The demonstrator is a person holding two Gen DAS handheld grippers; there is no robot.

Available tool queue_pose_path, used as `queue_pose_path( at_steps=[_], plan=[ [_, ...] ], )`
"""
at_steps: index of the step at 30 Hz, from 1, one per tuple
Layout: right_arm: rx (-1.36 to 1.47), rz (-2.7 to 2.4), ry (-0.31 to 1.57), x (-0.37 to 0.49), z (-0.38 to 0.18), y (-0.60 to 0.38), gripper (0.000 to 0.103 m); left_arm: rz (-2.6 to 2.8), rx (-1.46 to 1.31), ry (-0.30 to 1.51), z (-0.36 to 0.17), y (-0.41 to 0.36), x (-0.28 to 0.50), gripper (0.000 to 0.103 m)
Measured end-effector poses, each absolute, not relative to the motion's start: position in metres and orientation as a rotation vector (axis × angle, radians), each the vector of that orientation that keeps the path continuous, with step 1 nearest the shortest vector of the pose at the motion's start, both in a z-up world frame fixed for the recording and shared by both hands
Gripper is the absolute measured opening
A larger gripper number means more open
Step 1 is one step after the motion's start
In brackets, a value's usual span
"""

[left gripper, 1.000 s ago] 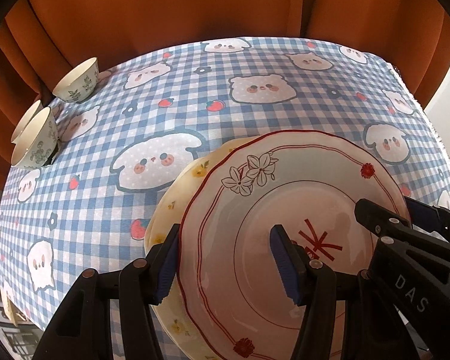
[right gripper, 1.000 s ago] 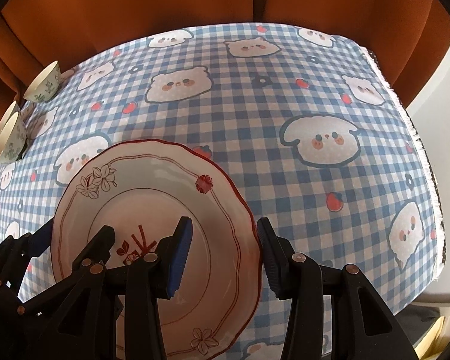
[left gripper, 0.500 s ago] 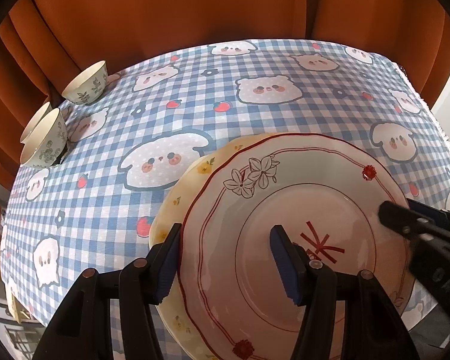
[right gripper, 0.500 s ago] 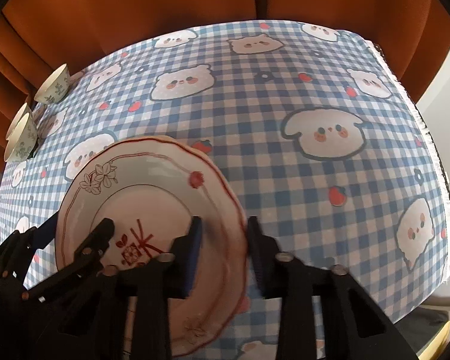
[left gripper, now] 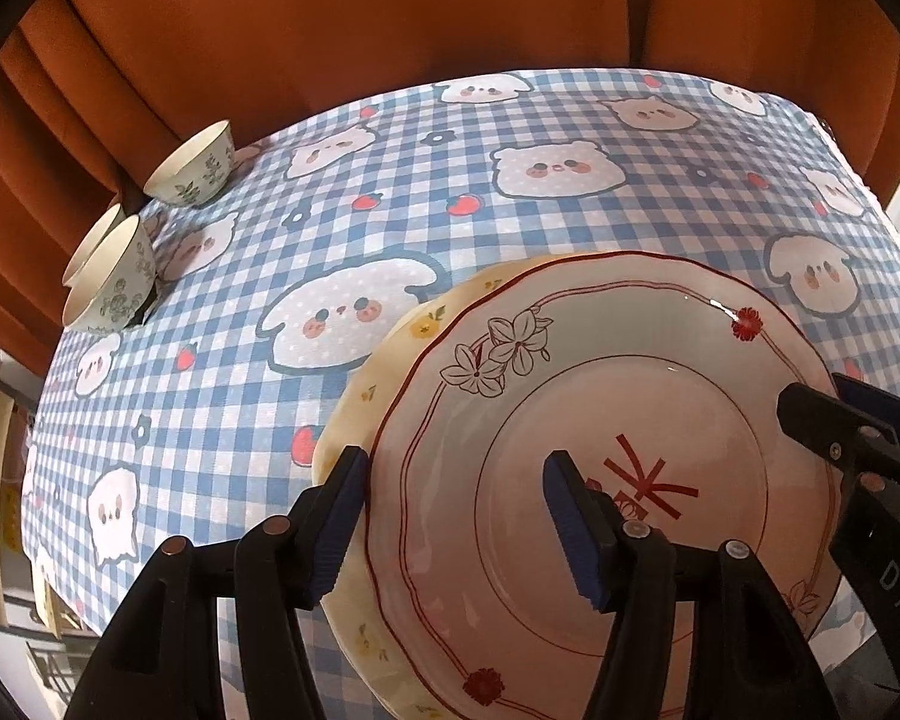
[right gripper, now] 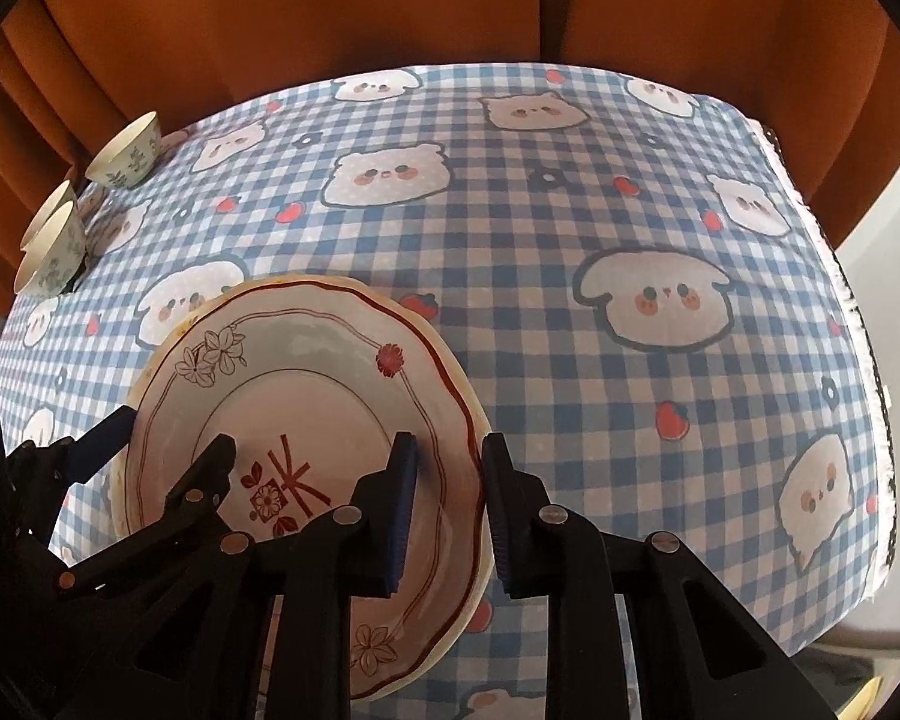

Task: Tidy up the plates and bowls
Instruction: 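Lower the red-rimmed plate onto the yellow-flower plates and open both tools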

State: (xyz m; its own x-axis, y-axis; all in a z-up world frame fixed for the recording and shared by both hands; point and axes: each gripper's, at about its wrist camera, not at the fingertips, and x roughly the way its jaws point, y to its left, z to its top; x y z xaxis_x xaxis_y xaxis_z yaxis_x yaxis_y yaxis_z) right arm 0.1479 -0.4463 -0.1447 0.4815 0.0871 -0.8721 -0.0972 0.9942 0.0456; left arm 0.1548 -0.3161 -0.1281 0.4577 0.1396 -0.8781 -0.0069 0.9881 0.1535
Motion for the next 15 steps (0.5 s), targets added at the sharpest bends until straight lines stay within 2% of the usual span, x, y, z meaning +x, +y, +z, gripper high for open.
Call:
queue_pose_path(
  at_steps=[8,15],
  plan=[
    [-0.058,0.166,1.059,0.151,-0.146,-0.434,0.025,0.144,0.056,1.103,-0.126,-0.303,0.153,0.065],
    [-0.076,0.199,1.060,0.153,-0.149,-0.432,0.026,0.161,0.028,1.099,-0.125,-0.305,0.148,0.074]
  ],
)
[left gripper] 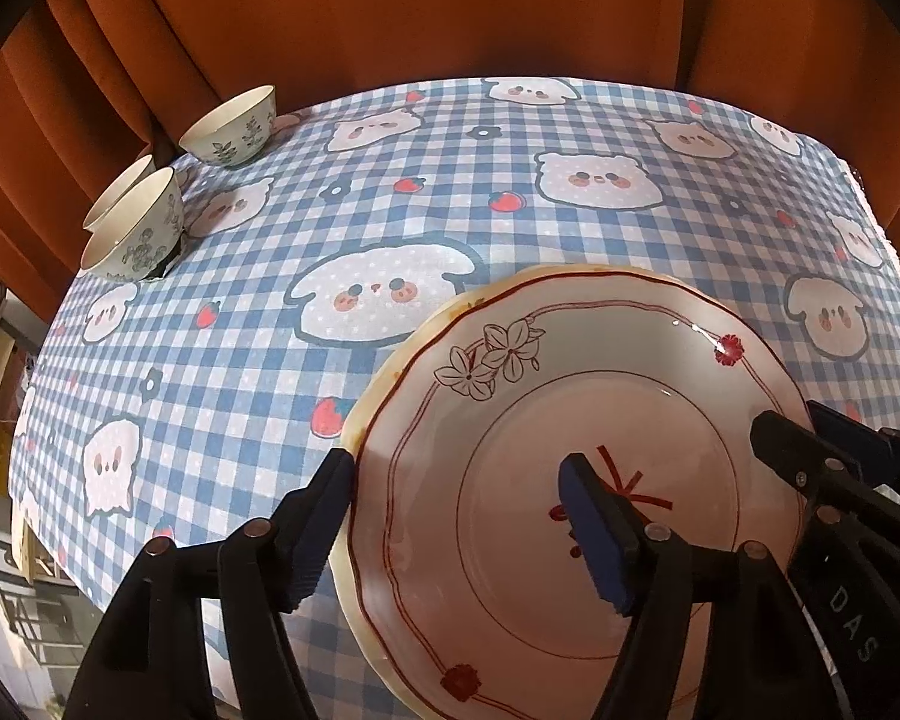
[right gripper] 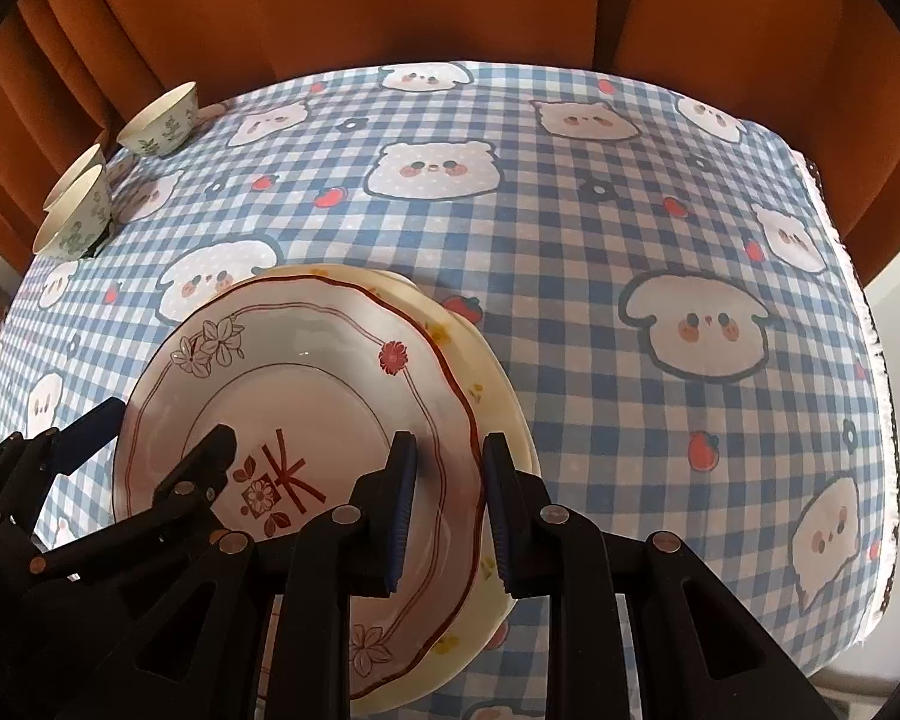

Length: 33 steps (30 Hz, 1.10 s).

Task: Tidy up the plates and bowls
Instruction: 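Lower the red-rimmed plate onto the yellow-flower plates and open both tools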

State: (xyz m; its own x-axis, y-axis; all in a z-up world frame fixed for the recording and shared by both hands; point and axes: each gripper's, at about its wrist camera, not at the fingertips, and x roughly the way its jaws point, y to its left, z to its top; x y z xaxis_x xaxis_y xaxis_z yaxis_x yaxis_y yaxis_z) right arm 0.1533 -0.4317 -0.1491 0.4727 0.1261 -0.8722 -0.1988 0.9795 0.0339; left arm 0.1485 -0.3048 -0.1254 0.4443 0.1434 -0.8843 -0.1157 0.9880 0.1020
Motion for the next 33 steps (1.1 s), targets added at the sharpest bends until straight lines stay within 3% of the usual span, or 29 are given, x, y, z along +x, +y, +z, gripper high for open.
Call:
queue_pose_path(
  at_steps=[9,19,33],
  plan=[
    [-0.087,0.204,1.059,0.153,-0.149,-0.431,0.031,0.164,-0.018,1.123,-0.127,-0.301,0.145,0.077],
    [-0.077,0.167,1.083,0.151,-0.146,-0.431,0.056,0.144,-0.047,1.129,-0.121,-0.283,0.142,0.081],
    [-0.002,0.051,1.046,0.137,-0.127,-0.383,0.063,-0.010,-0.011,1.098,-0.105,-0.215,0.147,0.084]
  ],
)
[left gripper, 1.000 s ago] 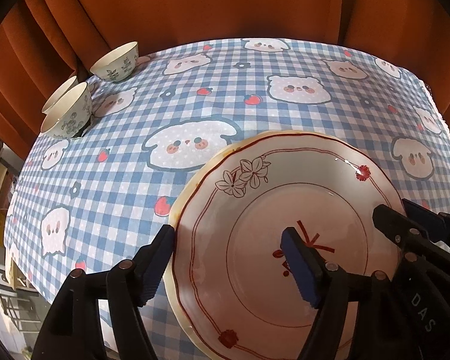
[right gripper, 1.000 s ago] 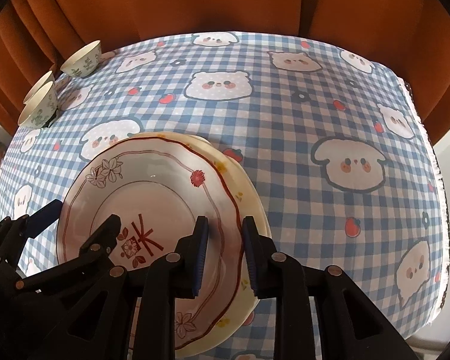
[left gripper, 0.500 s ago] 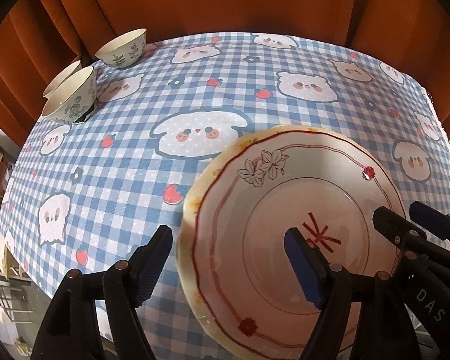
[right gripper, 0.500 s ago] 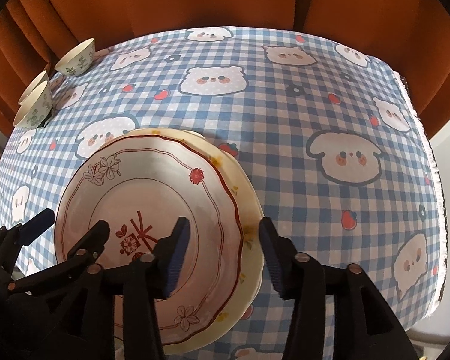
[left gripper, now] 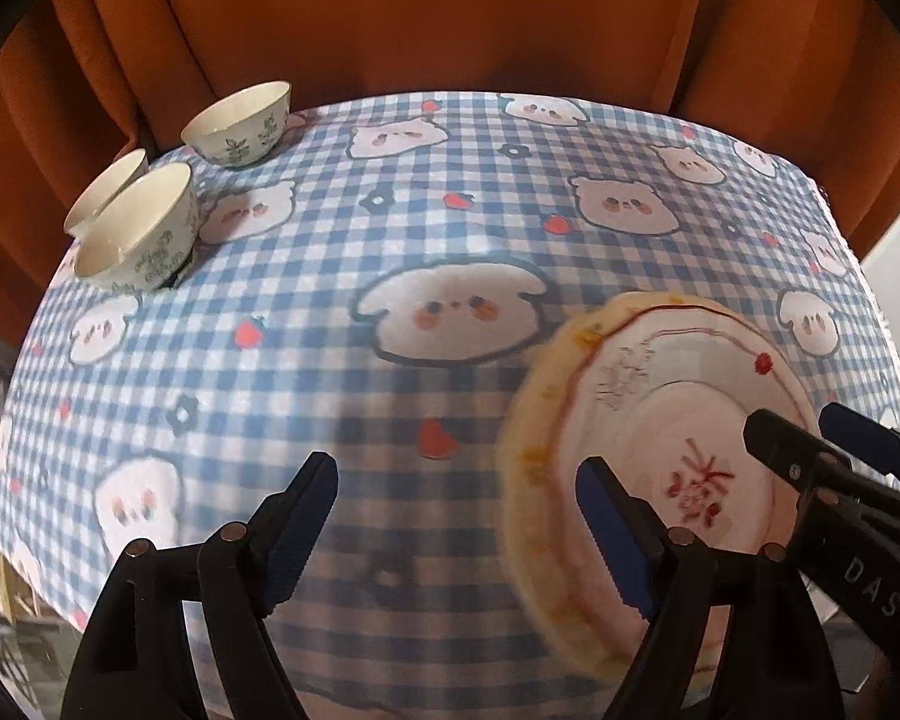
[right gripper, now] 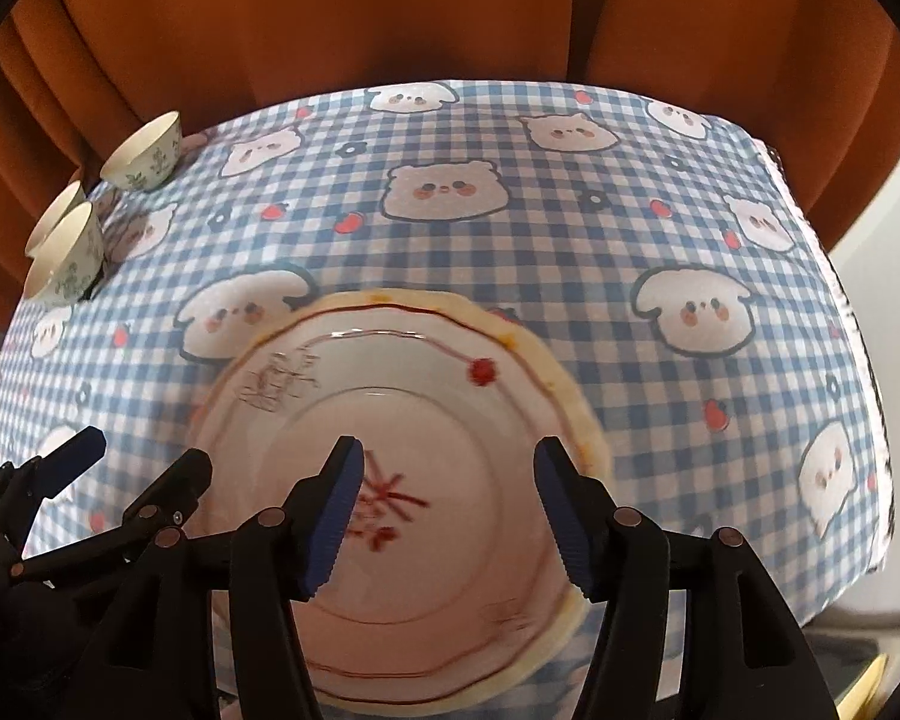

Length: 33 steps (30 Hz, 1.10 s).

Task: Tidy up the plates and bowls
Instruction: 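Lower the red-rimmed plate onto the yellow-flower plates and open both tools, then move both tools to the large white leaf-pattern bowl and grip its rim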

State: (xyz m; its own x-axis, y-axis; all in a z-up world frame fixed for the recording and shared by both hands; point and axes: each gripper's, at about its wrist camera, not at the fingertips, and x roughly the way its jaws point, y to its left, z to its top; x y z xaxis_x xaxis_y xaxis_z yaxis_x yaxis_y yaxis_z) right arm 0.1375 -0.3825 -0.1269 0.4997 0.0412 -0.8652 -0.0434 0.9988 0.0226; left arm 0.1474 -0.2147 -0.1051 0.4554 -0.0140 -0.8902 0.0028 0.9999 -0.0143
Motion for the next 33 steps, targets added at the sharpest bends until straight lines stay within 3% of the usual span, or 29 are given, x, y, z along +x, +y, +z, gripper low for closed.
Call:
queue_pose_path(
  at_steps=[6,33],
  plan=[
    [0.050,-0.005,1.034,0.133,-0.119,-0.338,0.074,-0.069,0.009,1.087,-0.096,-0.171,0.149,0.090],
    [0.058,-0.022,0.975,0.190,-0.097,-0.121,0.075,-0.048,-0.008,1.045,-0.080,0.032,0.213,0.087]
  ],
)
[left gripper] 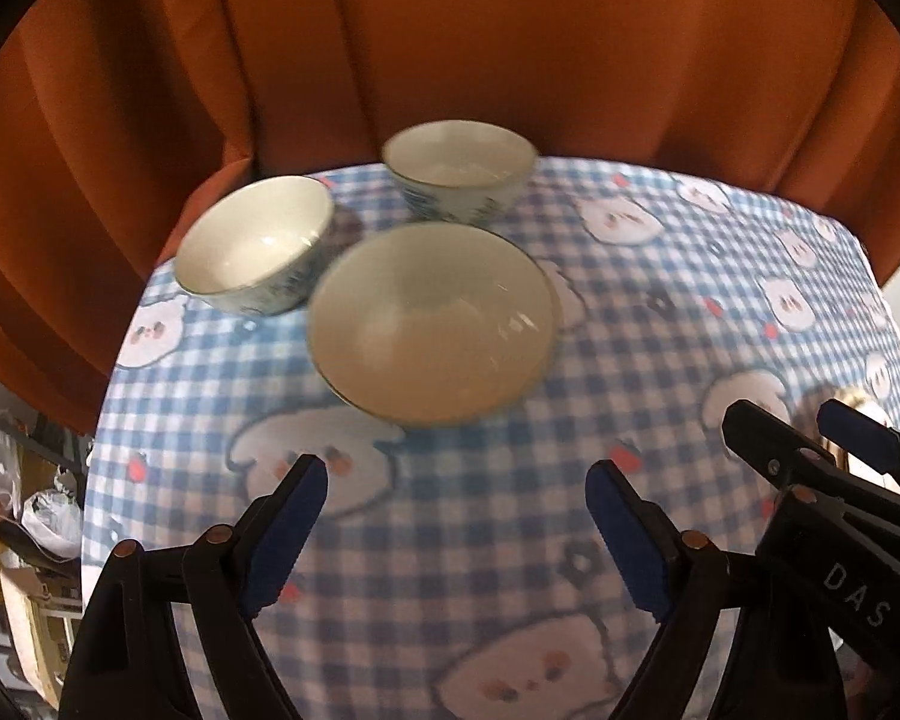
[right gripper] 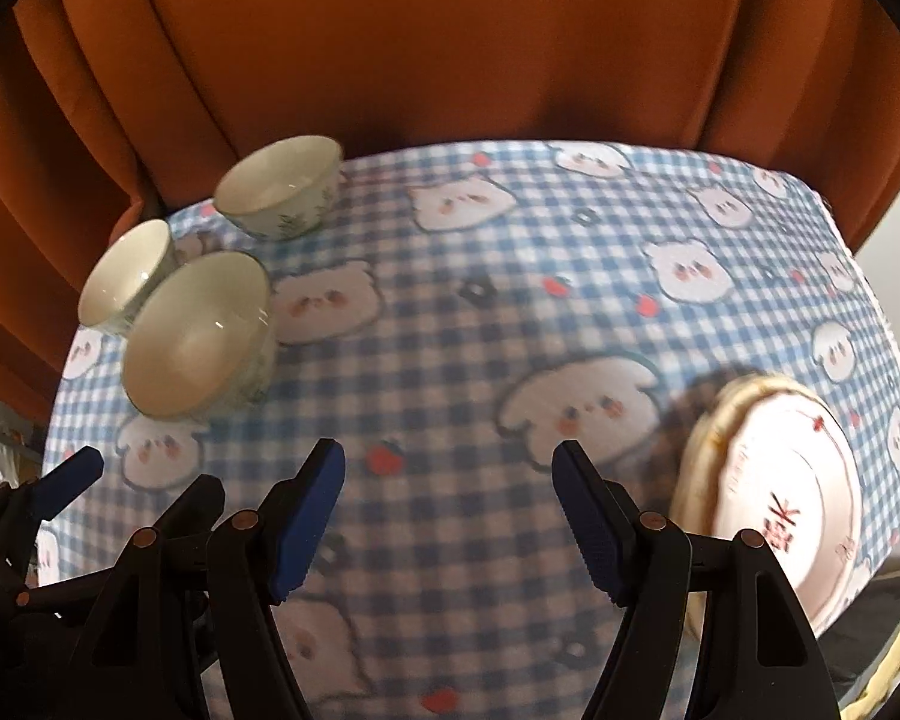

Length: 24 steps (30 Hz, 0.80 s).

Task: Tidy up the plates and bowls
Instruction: 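Move both tools to the large white leaf-pattern bowl and grip its rim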

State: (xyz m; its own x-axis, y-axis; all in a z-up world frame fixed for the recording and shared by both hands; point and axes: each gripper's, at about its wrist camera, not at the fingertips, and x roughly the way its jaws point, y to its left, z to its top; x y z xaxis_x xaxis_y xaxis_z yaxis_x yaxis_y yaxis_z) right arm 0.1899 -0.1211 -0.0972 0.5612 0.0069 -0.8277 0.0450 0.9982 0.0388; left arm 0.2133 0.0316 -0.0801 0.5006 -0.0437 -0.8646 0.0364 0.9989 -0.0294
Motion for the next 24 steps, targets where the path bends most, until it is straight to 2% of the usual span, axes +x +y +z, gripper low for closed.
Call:
queue_pose_path(
  at_steps=[12,17,21,23,24],
  plan=[
    [0.059,0.027,0.953,0.256,-0.099,-0.074,0.073,0.043,-0.029,1.039,-0.093,0.069,0.272,0.074],
    [0.072,0.053,0.978,0.277,-0.109,-0.062,0.063,0.054,-0.026,1.060,-0.106,0.073,0.292,0.066],
    [0.063,0.080,0.996,0.290,-0.119,-0.053,0.054,0.061,-0.040,1.078,-0.118,0.078,0.304,0.052],
    [0.057,0.103,1.015,0.297,-0.125,-0.048,0.044,0.059,-0.045,1.093,-0.125,0.080,0.309,0.050],
    [0.056,0.114,1.021,0.300,-0.128,-0.046,0.043,0.058,-0.047,1.097,-0.127,0.080,0.310,0.046]
  ],
)
